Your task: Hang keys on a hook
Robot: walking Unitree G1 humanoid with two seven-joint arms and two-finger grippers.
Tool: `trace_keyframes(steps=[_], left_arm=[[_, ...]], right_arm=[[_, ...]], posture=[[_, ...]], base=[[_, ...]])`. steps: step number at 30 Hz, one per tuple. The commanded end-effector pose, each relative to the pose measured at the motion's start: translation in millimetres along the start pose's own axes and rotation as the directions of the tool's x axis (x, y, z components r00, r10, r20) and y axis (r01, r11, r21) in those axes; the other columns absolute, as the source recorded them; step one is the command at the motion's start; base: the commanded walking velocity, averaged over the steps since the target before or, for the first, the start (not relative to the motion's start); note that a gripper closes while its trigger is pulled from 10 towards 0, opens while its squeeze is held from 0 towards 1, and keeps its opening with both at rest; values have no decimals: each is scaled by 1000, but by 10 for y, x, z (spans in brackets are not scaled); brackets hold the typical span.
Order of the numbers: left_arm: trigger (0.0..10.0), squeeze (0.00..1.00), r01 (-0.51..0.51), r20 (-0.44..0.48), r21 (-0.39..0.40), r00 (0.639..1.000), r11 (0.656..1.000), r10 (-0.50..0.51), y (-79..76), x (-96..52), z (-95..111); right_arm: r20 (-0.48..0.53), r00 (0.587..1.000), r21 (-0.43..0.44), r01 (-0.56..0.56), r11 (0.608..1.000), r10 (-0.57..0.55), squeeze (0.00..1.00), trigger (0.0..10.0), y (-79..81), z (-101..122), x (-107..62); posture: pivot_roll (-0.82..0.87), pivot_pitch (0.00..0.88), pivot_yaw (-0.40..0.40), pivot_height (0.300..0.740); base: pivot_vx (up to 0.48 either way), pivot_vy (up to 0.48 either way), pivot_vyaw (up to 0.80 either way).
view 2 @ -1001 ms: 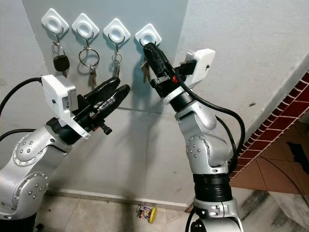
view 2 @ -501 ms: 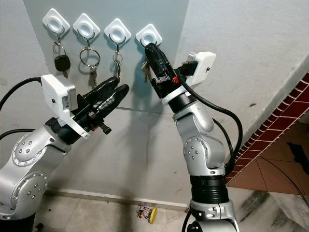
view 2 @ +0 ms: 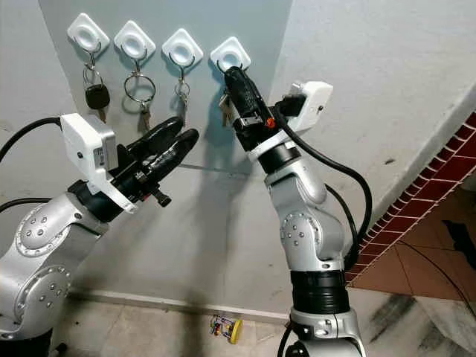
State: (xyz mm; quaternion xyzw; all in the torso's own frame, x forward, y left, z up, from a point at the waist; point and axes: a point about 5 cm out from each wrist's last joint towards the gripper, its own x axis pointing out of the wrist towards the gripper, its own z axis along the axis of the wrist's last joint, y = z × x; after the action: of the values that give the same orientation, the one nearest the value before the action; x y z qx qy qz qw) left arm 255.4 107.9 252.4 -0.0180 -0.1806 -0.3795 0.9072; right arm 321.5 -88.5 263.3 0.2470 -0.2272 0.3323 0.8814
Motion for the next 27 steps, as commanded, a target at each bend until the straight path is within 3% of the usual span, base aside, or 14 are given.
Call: trace_keyframes(steps=[1,14,15,21,27], left_arm=[[10000,0,13,15,12,1000,1000,-14,-25,13,59],[10000,0,11,19,13,1000,1000,-11,-21,13,77],[10000,0,9,20,15,1000,1000,-9,-20,11,78],[10000,0,-25,20,57,1000,998,24,6,-15,40],[10000,0,-33,28,68,999,997,31,13,-17,36]], right_arm=[[-11,994,-8,109,994,-109,1000,10000,-178,-16,-100],[11,995,-10,96,995,-96,1000,10000,-162,21,-81],[27,996,-18,90,996,-89,0,10000,-153,41,-82],[64,998,-116,12,993,-4,0,10000,-99,77,-167],[49,998,-137,-43,990,50,0,10000,-32,56,-228]], posture=[[21,69,-98,740],[24,72,-98,740],[24,72,-98,740],[22,71,-97,740],[20,71,-96,740]], base=[[0,0,0],[0,0,0],[0,0,0],[0,0,0],[0,0,0]])
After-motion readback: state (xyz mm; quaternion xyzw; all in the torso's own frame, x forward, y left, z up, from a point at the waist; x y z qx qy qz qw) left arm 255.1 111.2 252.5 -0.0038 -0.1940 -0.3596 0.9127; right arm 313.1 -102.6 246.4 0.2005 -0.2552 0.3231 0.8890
